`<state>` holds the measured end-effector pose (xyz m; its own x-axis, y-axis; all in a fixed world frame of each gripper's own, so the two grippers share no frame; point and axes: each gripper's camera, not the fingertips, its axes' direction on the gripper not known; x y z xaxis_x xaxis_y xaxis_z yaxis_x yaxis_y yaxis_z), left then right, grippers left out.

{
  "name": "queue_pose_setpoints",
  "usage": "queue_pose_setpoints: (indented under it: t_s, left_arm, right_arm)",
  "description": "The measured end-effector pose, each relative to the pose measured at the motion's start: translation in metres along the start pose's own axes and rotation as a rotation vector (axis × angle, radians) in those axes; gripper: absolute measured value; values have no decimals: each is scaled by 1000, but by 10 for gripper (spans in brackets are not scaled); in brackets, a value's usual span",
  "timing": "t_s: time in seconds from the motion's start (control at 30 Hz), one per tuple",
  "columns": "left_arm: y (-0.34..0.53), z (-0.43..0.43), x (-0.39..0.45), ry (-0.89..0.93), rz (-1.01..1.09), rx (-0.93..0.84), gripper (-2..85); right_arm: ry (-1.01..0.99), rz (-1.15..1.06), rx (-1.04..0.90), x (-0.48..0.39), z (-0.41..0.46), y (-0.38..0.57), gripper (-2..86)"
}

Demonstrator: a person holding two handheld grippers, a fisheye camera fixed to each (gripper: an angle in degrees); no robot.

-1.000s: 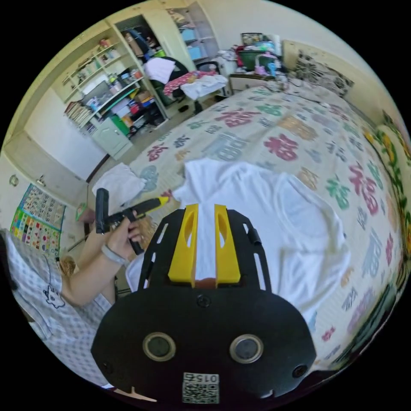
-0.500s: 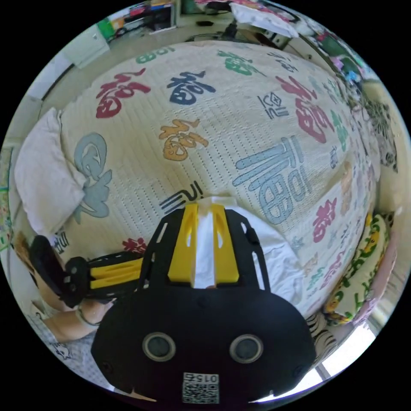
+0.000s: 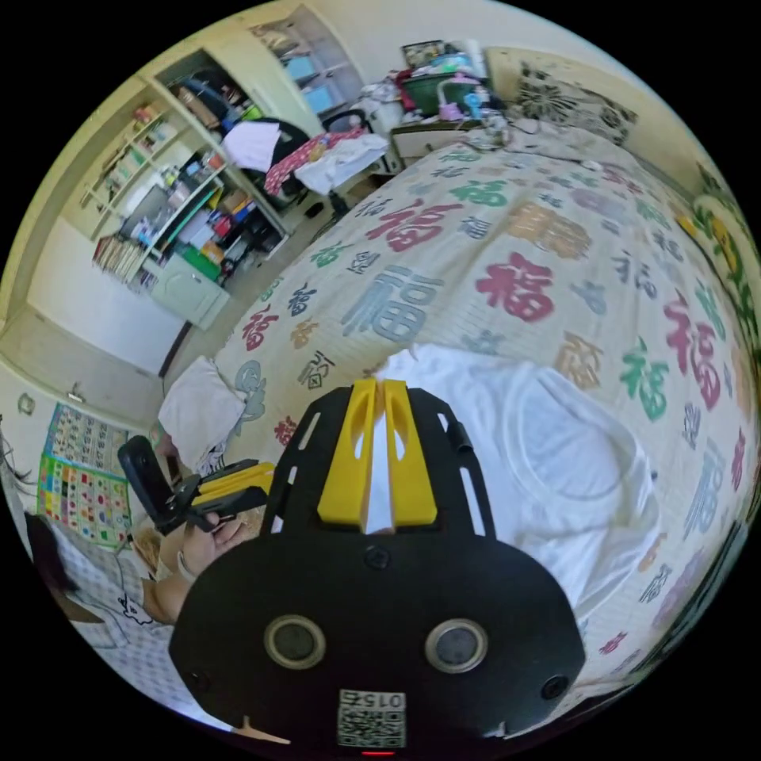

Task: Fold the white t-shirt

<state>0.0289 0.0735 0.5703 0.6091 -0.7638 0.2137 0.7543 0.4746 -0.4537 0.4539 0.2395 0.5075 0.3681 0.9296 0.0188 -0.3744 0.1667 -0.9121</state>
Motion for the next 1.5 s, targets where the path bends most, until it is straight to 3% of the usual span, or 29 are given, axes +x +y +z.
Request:
queue_pose_setpoints:
  t_s: [0.17, 0.27, 0.43, 0.53, 0.63, 0.7, 0.87, 1.07, 1.27, 1.4, 1.5]
  left_arm:
    - [7, 41, 17, 36, 29, -203, 44]
    - [-2, 35, 24, 77, 51, -207, 57]
    - [-33, 34, 33, -16, 116, -193, 50]
    - [-44, 55, 32, -64, 140, -298, 48]
    - [-48, 66, 33, -102, 161, -381, 44]
    - [-60, 59, 37, -82, 177, -401, 39]
    - [-121, 49, 52, -29, 254, -251, 26]
    - [-193, 113, 66, -79, 345, -385, 12]
    - [-226, 121, 63, -189, 332, -416, 0]
    - [-253, 89, 76, -141, 411, -263, 33]
    - [-279, 99, 85, -183, 476, -299, 89]
  right_arm:
    - [18, 208, -89, 59, -3, 61, 46]
    - [124, 272, -86, 74, -12, 77, 69]
    - [84, 142, 66, 64, -36, 76, 48]
    - [29, 48, -17, 53, -23, 62, 19]
    - [135, 124, -175, 67, -4, 60, 1]
    - [132, 166, -180, 81, -9, 71, -3]
    - [108, 278, -93, 117, -46, 115, -5]
    - [38, 146, 4, 106, -64, 119, -5]
    - [33, 101, -145, 114, -44, 120, -3]
    - [-31, 72, -43, 128, -76, 138, 7]
    - [66, 49, 80, 154, -113, 148, 50]
